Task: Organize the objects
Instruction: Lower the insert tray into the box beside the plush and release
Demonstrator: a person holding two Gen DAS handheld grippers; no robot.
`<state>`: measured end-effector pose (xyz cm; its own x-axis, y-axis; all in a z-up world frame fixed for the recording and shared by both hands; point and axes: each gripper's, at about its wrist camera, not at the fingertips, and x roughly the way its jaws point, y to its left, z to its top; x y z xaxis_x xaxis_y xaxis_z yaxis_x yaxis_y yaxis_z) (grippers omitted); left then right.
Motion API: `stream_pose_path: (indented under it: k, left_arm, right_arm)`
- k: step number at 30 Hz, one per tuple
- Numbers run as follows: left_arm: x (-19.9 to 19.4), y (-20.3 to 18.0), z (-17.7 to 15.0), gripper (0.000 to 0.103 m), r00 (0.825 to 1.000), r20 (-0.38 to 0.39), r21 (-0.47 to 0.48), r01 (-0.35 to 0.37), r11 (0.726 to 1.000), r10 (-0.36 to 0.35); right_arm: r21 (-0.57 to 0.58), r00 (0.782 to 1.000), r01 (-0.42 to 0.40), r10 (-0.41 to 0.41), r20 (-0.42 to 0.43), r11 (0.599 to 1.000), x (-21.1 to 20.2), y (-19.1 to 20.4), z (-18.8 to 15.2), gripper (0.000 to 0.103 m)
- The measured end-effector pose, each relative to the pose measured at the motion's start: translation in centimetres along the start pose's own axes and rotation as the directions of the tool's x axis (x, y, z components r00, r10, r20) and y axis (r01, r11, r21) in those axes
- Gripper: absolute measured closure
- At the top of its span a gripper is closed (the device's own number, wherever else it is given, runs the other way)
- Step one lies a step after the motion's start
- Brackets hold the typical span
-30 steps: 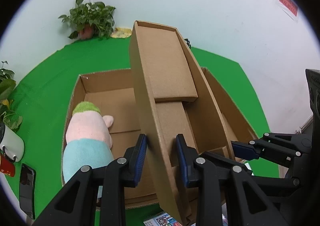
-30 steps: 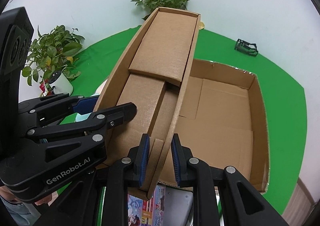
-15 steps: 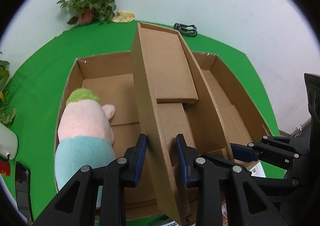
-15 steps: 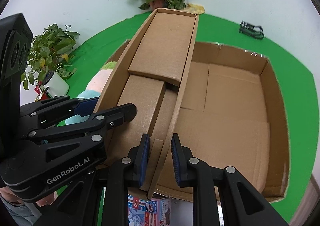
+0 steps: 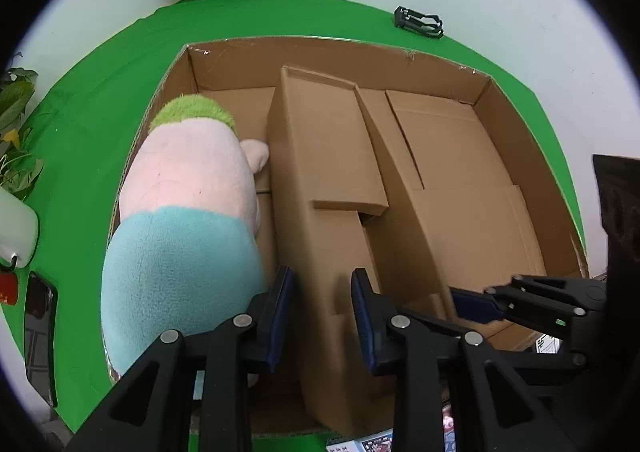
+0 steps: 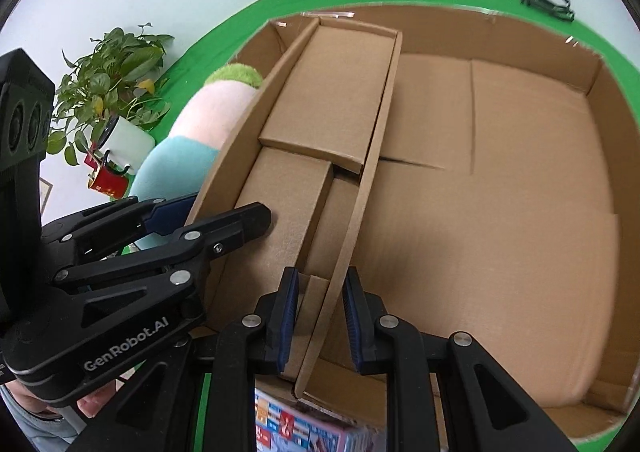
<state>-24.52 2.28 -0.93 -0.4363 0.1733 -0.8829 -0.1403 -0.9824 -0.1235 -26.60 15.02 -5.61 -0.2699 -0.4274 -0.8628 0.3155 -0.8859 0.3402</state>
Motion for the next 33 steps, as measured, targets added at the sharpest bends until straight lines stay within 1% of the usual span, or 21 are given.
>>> stream_pose_path:
  k: [1, 2, 5, 6, 8, 10, 12, 13, 14, 16, 19, 22, 23, 25, 27, 30, 32, 33]
  left_arm:
    - [0.0, 0.1, -0.1, 0.073, 1.000, -0.007, 0.006, -0.021, 1.000, 0.021]
    - [-0.1, 0.1, -0.3, 0.073, 0.999, -0.009, 0.012, -0.031, 0.999, 0.031]
    - [-0.9, 0.7, -1.1, 0.073, 1.000, -0.004, 0.002, -0.003, 1.000, 0.003]
    - [-1.3, 1.0, -1.5, 0.074, 1.000, -0.001, -0.008, 0.014, 1.000, -0.014]
    - [-1.7, 1.2, -2.1, 0.074, 1.000, -0.004, -0.001, 0.018, 1.000, -0.018]
    - [-1.8, 1.2, -3.1, 0.074, 1.000, -0.013, 0.005, 0.024, 1.000, -0.024]
    - [-1.4, 1.3, -3.9, 0.073, 0.999, -0.037, 0.003, 0.039, 0.999, -0.039]
    - [-1.0, 1.5, -4.3, 0.074, 0.997, -0.049, -0.010, 0.059, 0.998, -0.060]
    - [-0.9, 1.6, -4.6, 0.074, 0.997, -0.051, -0.023, 0.061, 0.998, -0.063]
    - [-1.3, 1.8, -4.9, 0.074, 0.997, -0.037, -0.037, 0.059, 0.998, -0.061]
    - [-2.0, 2.0, -5.0, 0.074, 0.998, -0.026, -0.041, 0.052, 0.998, -0.053]
    - [-2.7, 1.9, -5.1, 0.074, 0.999, -0.017, -0.031, 0.043, 0.999, -0.043]
    - [-3.0, 2.0, -5.2, 0.074, 0.999, -0.011, -0.033, 0.033, 0.999, -0.033]
    - [-3.8, 2.3, -5.5, 0.074, 1.000, 0.010, -0.038, 0.016, 0.999, -0.015]
    - [-5.0, 2.6, -6.0, 0.074, 0.999, 0.040, -0.046, 0.013, 0.999, -0.011]
    - [-6.8, 2.7, -6.8, 0.073, 0.995, 0.095, -0.030, -0.002, 1.000, 0.005]
    - [-8.5, 2.8, -7.4, 0.068, 0.987, 0.160, -0.018, -0.002, 1.000, 0.005]
    - [-9.2, 2.7, -7.6, 0.058, 0.981, 0.196, -0.013, -0.012, 1.000, 0.014]
  right_arm:
    - [-0.006, 1.000, -0.014, 0.014, -0.002, 1.000, 0.5, 0.0, -0.1, 0.075]
    - [-0.006, 1.000, -0.026, 0.026, -0.008, 1.000, 0.9, 0.0, -0.1, 0.075]
    - [-0.004, 0.996, -0.086, 0.086, -0.038, 0.996, 1.9, -0.2, -0.3, 0.070]
    - [-0.012, 0.994, -0.102, 0.102, -0.034, 0.995, 1.9, -0.3, -0.5, 0.070]
    - [-0.029, 0.992, -0.123, 0.123, -0.017, 0.992, 1.4, -0.7, -0.9, 0.070]
    - [-0.011, 0.990, -0.138, 0.138, 0.005, 0.990, 0.9, -1.6, -0.9, 0.070]
    - [0.019, 0.991, -0.132, 0.132, 0.011, 0.991, 0.7, -2.3, -0.5, 0.071]
    - [0.025, 0.992, -0.123, 0.123, 0.017, 0.992, 0.8, -2.5, -0.2, 0.076]
    - [0.022, 0.992, -0.123, 0.122, 0.015, 0.992, 1.0, -2.4, 0.1, 0.080]
    - [0.016, 0.992, -0.129, 0.129, 0.009, 0.992, 1.5, -1.7, 0.5, 0.081]
    - [0.019, 0.992, -0.125, 0.124, 0.018, 0.992, 1.3, -1.9, 1.0, 0.081]
    - [0.042, 0.988, -0.157, 0.157, 0.005, 0.987, 1.9, -1.8, 1.2, 0.080]
    - [0.042, 0.987, -0.158, 0.158, 0.007, 0.987, 1.8, -1.6, 1.1, 0.078]
    - [0.044, 0.986, -0.165, 0.165, 0.001, 0.985, 1.8, -1.3, 0.8, 0.077]
    - [0.041, 0.986, -0.169, 0.169, 0.005, 0.985, 1.8, -1.0, 0.6, 0.076]
    - [0.034, 0.987, -0.161, 0.161, 0.019, 0.986, 1.1, -1.2, 0.2, 0.076]
    - [0.037, 0.990, -0.130, 0.128, 0.052, 0.991, -0.1, -1.6, -0.4, 0.067]
    - [0.038, 0.992, -0.111, 0.108, 0.069, 0.993, -0.8, -1.8, -0.7, 0.062]
